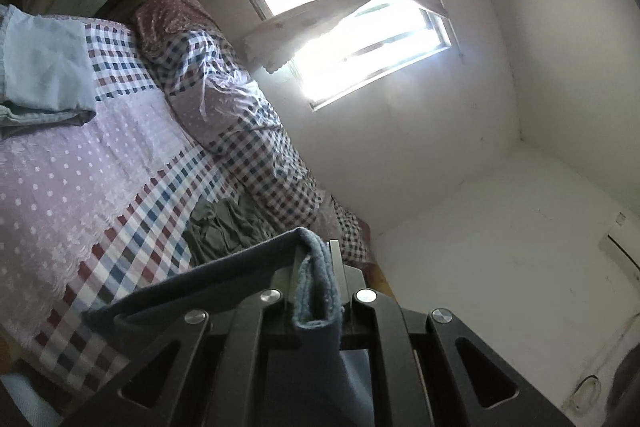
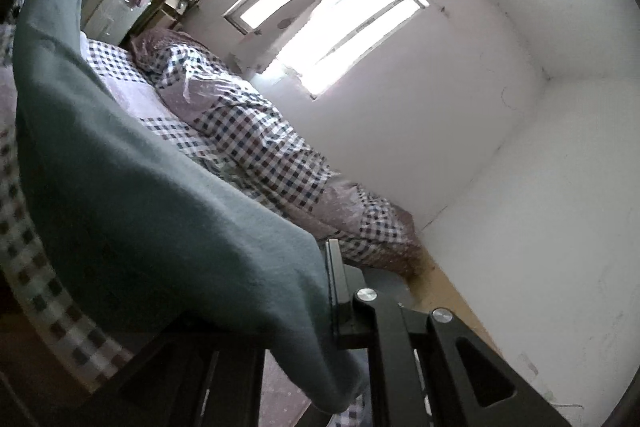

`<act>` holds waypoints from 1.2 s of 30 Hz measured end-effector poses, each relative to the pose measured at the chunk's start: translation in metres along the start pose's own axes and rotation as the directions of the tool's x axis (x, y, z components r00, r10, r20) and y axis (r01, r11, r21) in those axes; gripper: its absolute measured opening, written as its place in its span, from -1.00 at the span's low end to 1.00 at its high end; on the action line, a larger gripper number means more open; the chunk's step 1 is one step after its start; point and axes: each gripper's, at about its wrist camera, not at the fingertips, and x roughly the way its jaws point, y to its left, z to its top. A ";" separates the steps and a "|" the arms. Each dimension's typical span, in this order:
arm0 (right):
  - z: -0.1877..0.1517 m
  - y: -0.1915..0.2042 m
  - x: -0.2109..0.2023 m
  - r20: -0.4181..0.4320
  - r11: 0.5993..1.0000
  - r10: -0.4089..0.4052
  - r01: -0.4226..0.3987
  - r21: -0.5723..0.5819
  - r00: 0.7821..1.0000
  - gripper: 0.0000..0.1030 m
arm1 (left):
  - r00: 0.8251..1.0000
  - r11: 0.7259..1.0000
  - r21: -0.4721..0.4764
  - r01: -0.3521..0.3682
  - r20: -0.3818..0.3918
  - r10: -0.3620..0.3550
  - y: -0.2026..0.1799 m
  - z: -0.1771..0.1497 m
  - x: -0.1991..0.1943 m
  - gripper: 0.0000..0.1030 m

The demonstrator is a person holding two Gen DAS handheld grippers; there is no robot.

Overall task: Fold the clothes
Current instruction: 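Raise the shirt edge higher over the bed with both grippers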

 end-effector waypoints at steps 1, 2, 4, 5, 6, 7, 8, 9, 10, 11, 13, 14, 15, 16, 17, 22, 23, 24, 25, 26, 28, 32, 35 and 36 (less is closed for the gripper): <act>0.002 -0.004 -0.006 -0.009 1.000 0.023 -0.023 0.008 1.000 -0.86 | 1.000 1.000 0.001 -0.010 -0.004 0.010 -0.002 -0.003 -0.006 -0.88; 0.001 -0.006 -0.011 -0.017 0.999 0.048 -0.047 0.016 0.999 -0.85 | 1.000 1.000 0.002 -0.020 -0.008 0.020 -0.003 -0.005 -0.010 -0.88; 0.000 -0.007 -0.019 -0.028 0.996 0.087 -0.086 0.030 0.996 -0.85 | 0.999 0.999 0.004 -0.048 -0.017 0.048 0.000 -0.009 -0.013 -0.88; -0.002 -0.005 -0.019 -0.032 0.994 0.101 -0.100 0.033 0.994 -0.85 | 0.998 0.998 0.005 -0.059 -0.021 0.059 0.003 -0.009 -0.011 -0.87; -0.004 -0.002 -0.017 -0.038 0.993 0.112 -0.111 0.032 0.993 -0.85 | 0.997 0.997 -0.003 -0.077 -0.024 0.077 0.009 -0.009 -0.007 -0.87; -0.008 0.000 -0.014 -0.047 0.993 0.119 -0.118 0.030 0.992 -0.85 | 0.995 0.995 -0.013 -0.095 -0.028 0.094 0.016 -0.009 -0.001 -0.87; -0.011 0.004 -0.009 -0.056 0.992 0.127 -0.125 0.028 0.990 -0.85 | 0.994 0.994 -0.021 -0.108 -0.032 0.107 0.022 -0.008 0.005 -0.87; -0.014 0.008 -0.001 -0.066 0.991 0.135 -0.134 0.027 0.989 -0.85 | 0.992 0.992 -0.032 -0.125 -0.038 0.124 0.028 -0.008 0.012 -0.88; -0.017 0.012 0.008 -0.076 0.989 0.146 -0.145 0.026 0.986 -0.85 | 0.989 0.989 -0.043 -0.144 -0.045 0.142 0.036 -0.007 0.021 -0.88; -0.021 0.015 0.017 -0.086 0.987 0.162 -0.160 0.029 0.983 -0.85 | 0.986 0.985 -0.052 -0.162 -0.052 0.159 0.044 -0.006 0.031 -0.88; -0.025 0.022 0.042 -0.102 0.982 0.188 -0.186 0.029 0.977 -0.85 | 0.980 0.979 -0.062 -0.192 -0.066 0.188 0.055 -0.004 0.051 -0.88; -0.026 0.025 0.055 -0.109 0.980 0.200 -0.198 0.028 0.974 -0.85 | 0.977 0.976 -0.065 -0.207 -0.072 0.202 0.061 -0.002 0.062 -0.88; -0.026 0.028 0.069 -0.117 0.977 0.211 -0.209 0.027 0.970 -0.85 | 0.973 0.973 -0.067 -0.222 -0.079 0.216 0.067 -0.001 0.074 -0.88; -0.026 0.029 0.082 -0.126 0.975 0.224 -0.222 0.031 0.966 -0.85 | 0.969 0.969 -0.068 -0.237 -0.085 0.231 0.072 0.001 0.085 -0.88; -0.026 0.031 0.098 -0.139 0.970 0.241 -0.239 0.037 0.960 -0.85 | 0.965 0.965 -0.068 -0.254 -0.091 0.247 0.077 0.003 0.097 -0.88; -0.035 0.036 0.179 -0.209 0.939 0.343 -0.330 0.094 0.916 -0.85 | 0.941 0.941 -0.098 -0.322 -0.138 0.308 0.108 0.017 0.156 -0.87; -0.037 0.037 0.196 -0.220 0.928 0.371 -0.353 0.115 0.902 -0.85 | 0.934 0.935 -0.102 -0.341 -0.148 0.324 0.115 0.021 0.171 -0.87; -0.039 0.038 0.212 -0.230 0.917 0.398 -0.376 0.137 0.888 -0.84 | 0.927 0.927 -0.105 -0.359 -0.159 0.341 0.122 0.024 0.186 -0.87; -0.042 0.038 0.229 -0.241 0.904 0.425 -0.397 0.157 0.873 -0.84 | 0.919 0.920 -0.110 -0.375 -0.171 0.354 0.130 0.027 0.199 -0.87; -0.045 0.039 0.245 -0.253 0.890 0.453 -0.420 0.177 0.855 -0.84 | 0.912 0.914 -0.116 -0.390 -0.185 0.366 0.138 0.030 0.212 -0.87; -0.050 0.042 0.281 -0.278 0.865 0.500 -0.458 0.207 0.820 -0.84 | 0.896 0.898 -0.128 -0.421 -0.209 0.390 0.153 0.034 0.237 -0.87; -0.061 0.053 0.342 -0.318 0.808 0.588 -0.518 0.283 0.744 -0.84 | 0.858 0.860 -0.144 -0.490 -0.256 0.446 0.186 0.038 0.282 -0.87; -0.073 0.062 0.382 -0.337 0.761 0.647 -0.550 0.345 0.684 -0.83 | 0.831 0.830 -0.171 -0.531 -0.295 0.471 0.216 0.034 0.309 -0.86; -0.078 0.066 0.395 -0.344 0.743 0.667 -0.559 0.369 0.661 -0.83 | 0.824 0.820 -0.182 -0.542 -0.308 0.476 0.226 0.033 0.316 -0.86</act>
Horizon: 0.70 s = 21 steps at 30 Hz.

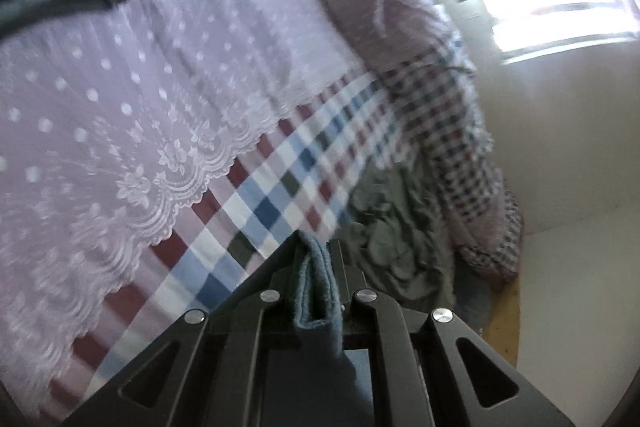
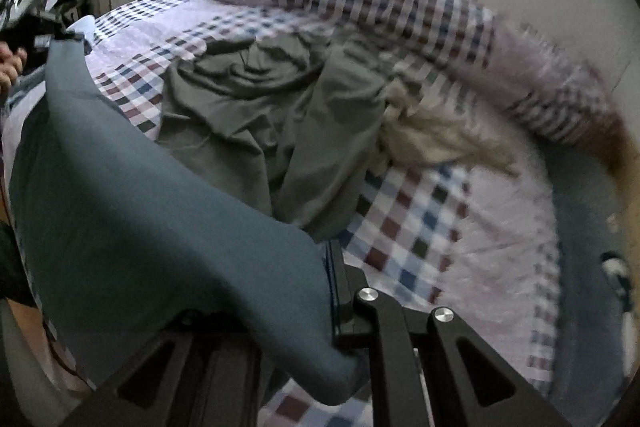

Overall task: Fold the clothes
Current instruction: 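Raise the shirt edge higher over the bed with both grippers, then lower the teal shirt onto the bed and open both grippers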

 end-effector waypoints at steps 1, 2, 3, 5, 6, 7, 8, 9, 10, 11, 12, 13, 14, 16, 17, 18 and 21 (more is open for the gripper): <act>0.001 -0.004 0.011 -0.014 1.000 0.018 -0.018 0.010 1.000 -0.81 | 1.000 1.000 -0.011 -0.008 -0.009 0.008 0.005 0.003 0.009 -0.86; 0.000 -0.008 0.023 -0.027 0.999 0.033 -0.032 0.020 0.999 -0.77 | 1.000 1.000 -0.019 -0.014 -0.021 0.014 0.010 0.005 0.017 -0.86; 0.000 -0.011 0.035 -0.040 0.998 0.048 -0.046 0.029 0.998 -0.72 | 0.999 0.999 -0.028 -0.020 -0.036 0.019 0.016 0.008 0.025 -0.86; -0.001 -0.020 0.057 -0.066 0.994 0.083 -0.079 0.070 0.994 -0.64 | 0.998 0.998 -0.051 -0.020 -0.065 0.017 0.029 0.013 0.040 -0.84; -0.003 -0.024 0.065 -0.074 0.991 0.099 -0.092 0.093 0.992 -0.58 | 0.998 0.998 -0.057 -0.009 -0.069 0.005 0.033 0.014 0.044 -0.82; -0.005 -0.028 0.070 -0.068 0.988 0.108 -0.099 0.115 0.992 -0.53 | 0.998 0.999 -0.052 -0.002 -0.066 -0.001 0.035 0.015 0.046 -0.80; -0.008 -0.034 0.073 -0.054 0.984 0.112 -0.103 0.147 0.992 -0.34 | 0.999 0.999 -0.046 0.010 -0.046 -0.013 0.037 0.016 0.044 -0.80; -0.011 -0.040 0.074 -0.038 0.977 0.115 -0.106 0.183 0.993 -0.22 | 1.000 0.999 -0.038 0.027 -0.012 -0.028 0.038 0.017 0.039 -0.80; -0.014 -0.048 0.075 -0.019 0.969 0.113 -0.106 0.225 0.993 -0.19 | 0.999 0.999 -0.030 0.044 0.022 -0.044 0.039 0.018 0.034 -0.73; -0.018 -0.058 0.073 0.005 0.956 0.102 -0.100 0.276 0.995 -0.03 | 0.997 0.998 -0.021 0.061 0.057 -0.059 0.041 0.020 0.030 -0.55; -0.021 -0.066 0.071 0.022 0.943 0.077 -0.080 0.322 0.997 0.06 | 0.993 0.997 -0.011 0.077 0.090 -0.075 0.042 0.021 0.025 -0.43; -0.024 -0.074 0.068 0.026 0.932 0.022 -0.030 0.360 0.999 0.06 | 0.988 0.995 -0.006 0.097 0.125 -0.096 0.043 0.022 0.018 -0.19; -0.027 -0.081 0.063 0.025 0.915 -0.045 0.031 0.402 0.999 0.06 | 0.980 0.993 -0.004 0.121 0.159 -0.119 0.045 0.022 0.011 0.01; -0.034 -0.096 0.053 0.014 0.867 -0.165 0.138 0.479 0.986 0.06 | 0.970 0.989 0.018 0.147 0.192 -0.147 0.045 0.024 -0.001 0.15; -0.037 -0.101 0.047 0.014 0.847 -0.193 0.160 0.507 0.981 0.06 | 0.968 0.988 0.036 0.152 0.197 -0.156 0.045 0.023 -0.007 0.18; -0.040 -0.103 0.039 0.025 0.834 -0.209 0.165 0.526 0.978 0.06 | 0.967 0.986 0.058 0.154 0.196 -0.162 0.045 0.021 -0.012 0.19; -0.046 -0.099 0.011 0.078 0.815 -0.232 0.150 0.559 0.970 0.08 | 0.964 0.980 0.128 0.152 0.201 -0.176 0.044 0.013 -0.028 0.34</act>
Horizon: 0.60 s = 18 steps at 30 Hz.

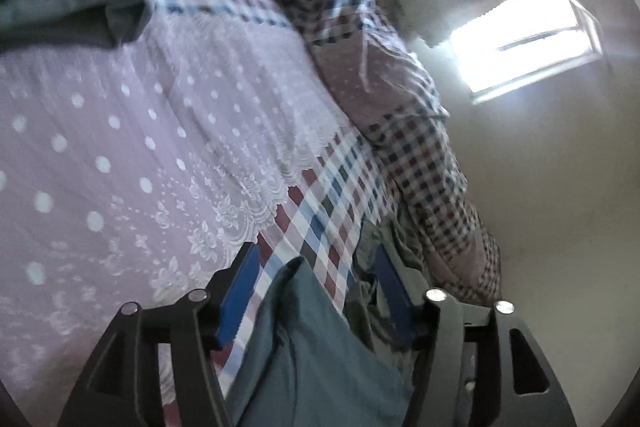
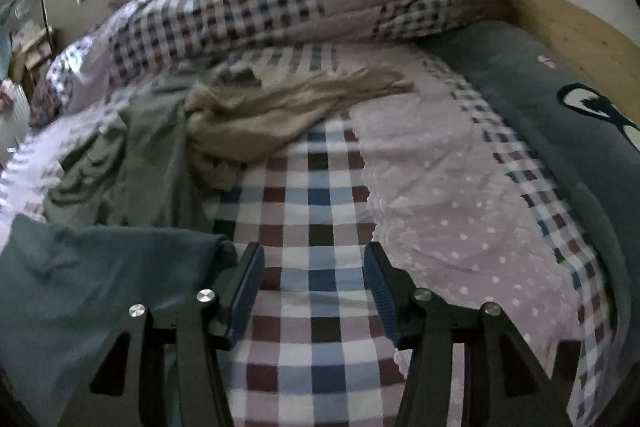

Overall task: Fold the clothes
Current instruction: 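Lower the teal shirt onto the bed and open both grippers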

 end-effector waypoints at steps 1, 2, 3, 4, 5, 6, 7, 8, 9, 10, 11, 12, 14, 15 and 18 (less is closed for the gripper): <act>-0.002 0.001 -0.010 0.019 1.000 0.007 -0.007 0.008 1.000 0.08 | 1.000 1.000 0.020 0.000 0.004 0.000 -0.001 -0.003 -0.008 0.43; -0.004 0.004 -0.022 0.040 1.000 0.015 -0.016 0.015 0.999 0.08 | 1.000 0.999 0.032 0.001 0.006 -0.002 -0.001 -0.007 -0.015 0.47; -0.007 0.006 -0.033 0.061 0.999 0.023 -0.024 0.022 0.998 0.08 | 1.000 0.999 0.042 0.004 0.010 -0.004 0.000 -0.011 -0.023 0.48; -0.010 0.009 -0.045 0.083 0.999 0.030 -0.032 0.028 0.996 0.08 | 1.000 0.999 0.049 0.009 0.016 -0.009 0.001 -0.016 -0.033 0.48; -0.014 0.015 -0.058 0.108 0.999 0.035 -0.038 0.032 0.994 0.08 | 1.000 0.998 0.053 0.016 0.023 -0.017 0.002 -0.021 -0.043 0.50; -0.019 0.021 -0.072 0.133 0.998 0.041 -0.046 0.037 0.990 0.10 | 0.999 0.999 0.049 0.017 0.030 -0.019 0.004 -0.027 -0.053 0.51; -0.025 0.029 -0.085 0.159 0.997 0.050 -0.058 0.050 0.986 0.11 | 0.999 0.999 0.038 0.015 0.036 -0.016 0.007 -0.035 -0.063 0.53; -0.032 0.035 -0.098 0.185 0.995 0.060 -0.074 0.070 0.981 0.13 | 0.999 1.000 0.028 0.012 0.042 -0.013 0.009 -0.042 -0.074 0.57; -0.039 0.042 -0.110 0.211 0.992 0.070 -0.091 0.090 0.975 0.19 | 0.999 1.000 0.023 0.015 0.046 -0.016 0.013 -0.051 -0.086 0.58; -0.047 0.048 -0.120 0.234 0.988 0.080 -0.109 0.112 0.969 0.24 | 0.998 1.000 0.027 0.016 0.052 -0.017 0.016 -0.060 -0.097 0.59; -0.055 0.054 -0.130 0.258 0.983 0.089 -0.127 0.134 0.962 0.35 | 0.998 0.999 0.036 0.009 0.059 -0.011 0.018 -0.068 -0.106 0.60; -0.063 0.061 -0.138 0.279 0.978 0.095 -0.142 0.153 0.955 0.38 | 0.998 0.999 0.049 -0.002 0.063 -0.002 0.021 -0.077 -0.114 0.61; -0.079 0.077 -0.150 0.310 0.973 0.095 -0.154 0.171 0.946 0.44 | 0.998 0.997 0.074 -0.023 0.063 0.019 0.029 -0.093 -0.130 0.61; -0.090 0.087 -0.156 0.333 0.971 0.093 -0.159 0.177 0.938 0.46 | 0.998 0.996 0.079 -0.033 0.057 0.028 0.032 -0.099 -0.135 0.61; -0.123 0.108 -0.172 0.420 0.965 0.088 -0.182 0.188 0.903 0.49 | 0.998 0.993 0.102 -0.062 0.030 0.059 0.040 -0.111 -0.148 0.61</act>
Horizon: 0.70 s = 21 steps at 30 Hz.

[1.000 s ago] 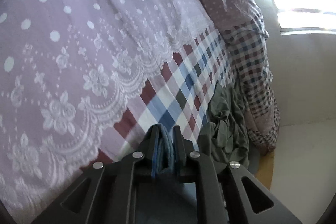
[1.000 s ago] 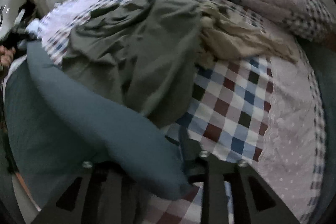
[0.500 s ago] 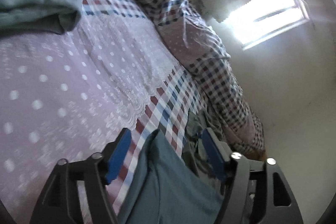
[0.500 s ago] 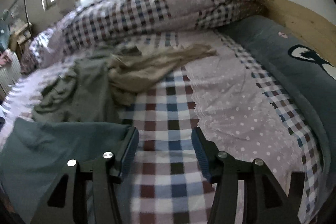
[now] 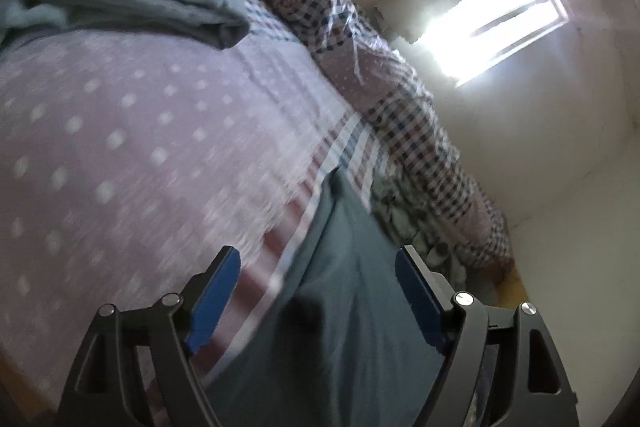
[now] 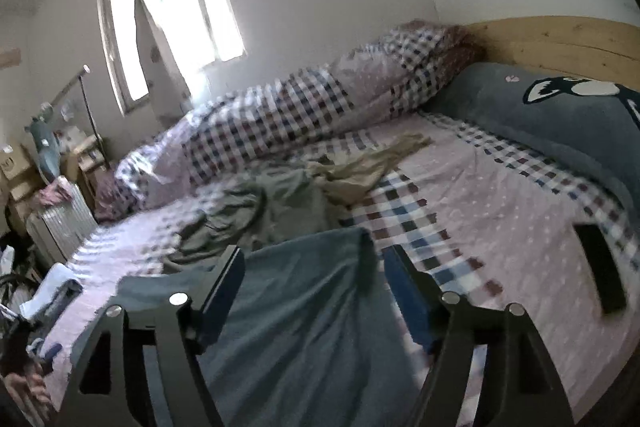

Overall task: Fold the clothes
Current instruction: 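Lower the teal shirt onto the bed and open both grippers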

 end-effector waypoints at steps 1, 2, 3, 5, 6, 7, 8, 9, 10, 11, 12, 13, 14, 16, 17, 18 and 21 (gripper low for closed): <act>-0.009 0.004 -0.011 0.044 1.000 0.000 0.000 0.003 0.999 0.52 | 1.000 1.000 0.007 -0.007 -0.004 0.007 0.002 -0.003 -0.004 0.61; -0.017 0.006 -0.021 0.084 1.000 -0.001 0.001 0.003 0.996 0.65 | 1.000 1.000 0.010 -0.015 -0.003 0.015 0.005 -0.006 -0.009 0.61; -0.023 0.007 -0.030 0.112 1.000 -0.008 0.008 -0.004 0.994 0.77 | 1.000 1.000 0.009 -0.024 -0.002 0.024 0.008 -0.009 -0.013 0.62; -0.026 0.009 -0.037 0.134 0.999 -0.035 0.038 -0.016 0.990 0.79 | 0.999 0.999 0.002 -0.034 -0.004 0.034 0.012 -0.012 -0.020 0.62; -0.027 0.008 -0.040 0.141 0.999 -0.046 0.048 -0.014 0.989 0.79 | 0.999 0.999 -0.006 -0.038 -0.004 0.038 0.014 -0.014 -0.023 0.62; -0.027 0.006 -0.042 0.147 0.999 -0.048 0.048 0.003 0.988 0.79 | 0.999 0.999 -0.010 -0.040 -0.001 0.040 0.015 -0.015 -0.027 0.62; -0.027 0.004 -0.044 0.148 0.999 -0.049 0.047 0.020 0.988 0.79 | 0.999 0.999 -0.008 -0.041 0.004 0.041 0.015 -0.017 -0.029 0.62; -0.027 0.002 -0.045 0.148 0.998 -0.051 0.046 0.033 0.988 0.80 | 0.999 0.999 -0.005 -0.041 0.010 0.041 0.014 -0.019 -0.031 0.62; -0.029 0.000 -0.045 0.146 0.998 -0.052 0.047 0.038 0.988 0.80 | 0.999 0.999 -0.004 -0.039 0.011 0.039 0.014 -0.021 -0.034 0.62; -0.031 0.001 -0.045 0.142 0.998 -0.050 0.045 0.034 0.989 0.80 | 0.999 0.999 -0.004 -0.035 0.007 0.035 0.014 -0.023 -0.036 0.62; -0.033 0.001 -0.045 0.135 0.999 -0.045 0.042 0.026 0.990 0.80 | 0.999 0.999 -0.006 -0.033 -0.001 0.033 0.014 -0.026 -0.037 0.62; -0.035 0.003 -0.045 0.127 0.999 -0.040 0.039 0.017 0.991 0.80 | 0.999 0.999 -0.006 -0.034 -0.012 0.034 0.014 -0.029 -0.039 0.62; -0.038 0.005 -0.043 0.113 0.999 -0.031 0.031 0.009 0.993 0.80 | 0.999 1.000 0.000 -0.028 -0.027 0.028 0.014 -0.031 -0.039 0.62; -0.043 0.011 -0.040 0.080 1.000 0.006 -0.006 0.005 0.997 0.80 | 0.998 1.000 0.017 -0.003 -0.069 0.004 0.014 -0.035 -0.036 0.62; -0.046 0.015 -0.040 0.067 1.000 0.027 -0.027 0.002 0.997 0.80 | 0.996 1.000 0.025 0.009 -0.090 -0.007 0.013 -0.036 -0.035 0.62; -0.048 0.020 -0.040 0.059 0.999 0.048 -0.048 -0.007 0.997 0.80 | 0.994 0.999 0.033 0.007 -0.108 -0.004 0.014 -0.038 -0.033 0.62; -0.055 0.038 -0.043 0.038 0.993 0.109 -0.107 -0.047 0.993 0.80 | 0.988 0.999 0.040 -0.028 -0.152 0.034 0.022 -0.043 -0.029 0.62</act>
